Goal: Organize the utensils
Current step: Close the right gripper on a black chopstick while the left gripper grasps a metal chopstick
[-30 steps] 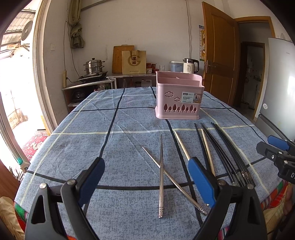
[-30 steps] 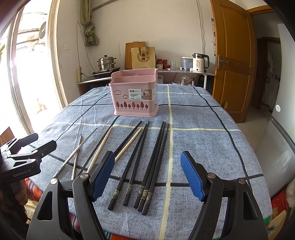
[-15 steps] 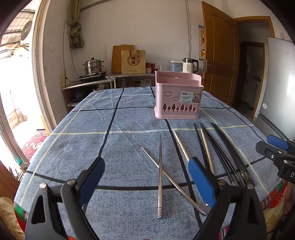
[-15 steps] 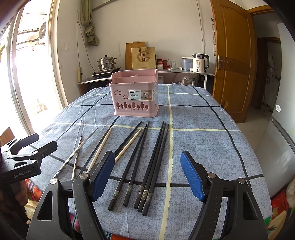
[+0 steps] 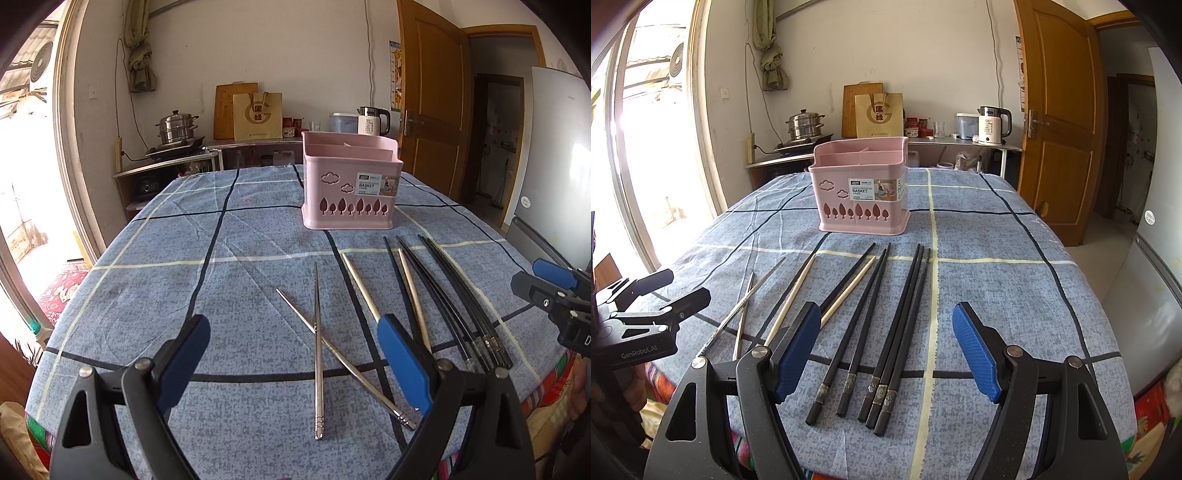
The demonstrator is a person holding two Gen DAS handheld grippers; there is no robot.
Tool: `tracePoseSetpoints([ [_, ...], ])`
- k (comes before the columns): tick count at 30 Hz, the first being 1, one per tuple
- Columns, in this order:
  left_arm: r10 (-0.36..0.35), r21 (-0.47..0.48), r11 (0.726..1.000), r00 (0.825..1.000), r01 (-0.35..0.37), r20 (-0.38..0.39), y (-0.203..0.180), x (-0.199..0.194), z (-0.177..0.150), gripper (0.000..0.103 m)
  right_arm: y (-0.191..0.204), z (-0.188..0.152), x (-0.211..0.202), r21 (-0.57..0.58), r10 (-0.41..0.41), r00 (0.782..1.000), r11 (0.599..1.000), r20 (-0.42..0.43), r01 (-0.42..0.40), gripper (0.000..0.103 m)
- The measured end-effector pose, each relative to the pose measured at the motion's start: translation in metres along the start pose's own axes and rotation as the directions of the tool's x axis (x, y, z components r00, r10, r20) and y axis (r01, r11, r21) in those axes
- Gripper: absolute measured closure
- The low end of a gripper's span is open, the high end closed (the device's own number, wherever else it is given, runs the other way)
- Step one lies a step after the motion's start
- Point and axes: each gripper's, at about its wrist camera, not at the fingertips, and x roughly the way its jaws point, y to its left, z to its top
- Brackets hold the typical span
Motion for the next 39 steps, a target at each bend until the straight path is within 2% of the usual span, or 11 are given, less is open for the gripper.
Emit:
tracePoseSetpoints([
  [5, 0.007, 0.060, 0.998, 0.999, -0.005, -0.033, -0.002, 0.018, 0.007, 0.009, 0.000, 0.008, 0.012, -0.001, 0.022, 1.000, 1.000, -0.021, -0.022, 0.029],
  [9, 0.010, 0.054, 0.998, 0.997, -0.006, -0.073, 0.002, 0.037, 0.018, 0.014, 0.000, 0.015, 0.025, -0.013, 0.031, 0.999, 0.999, -0.035, -0.031, 0.029],
  [11, 0.020, 0.048, 0.999, 0.996, -0.016, -0.086, 0.005, 0.047, 0.024, 0.016, -0.001, 0.019, 0.033, -0.018, 0.036, 0.998, 0.999, -0.047, -0.037, 0.033],
  [12, 0.021, 0.052, 0.999, 0.996, -0.017, -0.088, 0.006, 0.051, 0.027, 0.018, -0.001, 0.021, 0.038, -0.022, 0.034, 0.998, 0.999, -0.057, -0.035, 0.038],
  [15, -0.059, 0.037, 0.997, 0.990, 0.064, -0.126, 0.008, 0.064, 0.034, 0.020, -0.002, 0.025, 0.055, -0.027, 0.035, 0.994, 0.999, -0.100, -0.038, 0.055],
  [16, -0.070, 0.033, 0.997, 0.988, 0.075, -0.139, 0.008, 0.069, 0.035, 0.023, -0.002, 0.026, 0.062, -0.027, 0.033, 0.992, 0.999, -0.118, -0.037, 0.063],
  [19, -0.079, 0.036, 0.996, 0.981, 0.086, -0.176, 0.006, 0.083, 0.038, 0.030, -0.004, 0.029, 0.081, -0.022, 0.040, 0.986, 0.999, -0.160, -0.045, 0.074],
  [24, -0.101, 0.051, 0.992, 0.971, 0.114, -0.216, 0.002, 0.096, 0.039, 0.040, -0.004, 0.033, 0.105, -0.022, 0.058, 0.975, 0.998, -0.214, -0.064, 0.082],
  [29, -0.121, 0.059, 0.988, 0.958, 0.140, -0.260, -0.002, 0.110, 0.039, 0.058, -0.003, 0.035, 0.124, -0.017, 0.068, 0.964, 0.997, -0.256, -0.075, 0.086],
  [34, -0.123, 0.062, 0.987, 0.949, 0.146, -0.290, -0.004, 0.120, 0.039, 0.071, -0.005, 0.037, 0.138, -0.010, 0.068, 0.956, 0.997, -0.285, -0.073, 0.089],
  [39, -0.110, 0.079, 0.987, 0.948, 0.139, -0.298, -0.007, 0.126, 0.040, 0.077, -0.006, 0.041, 0.148, -0.015, 0.062, 0.951, 0.997, -0.304, -0.070, 0.090],
])
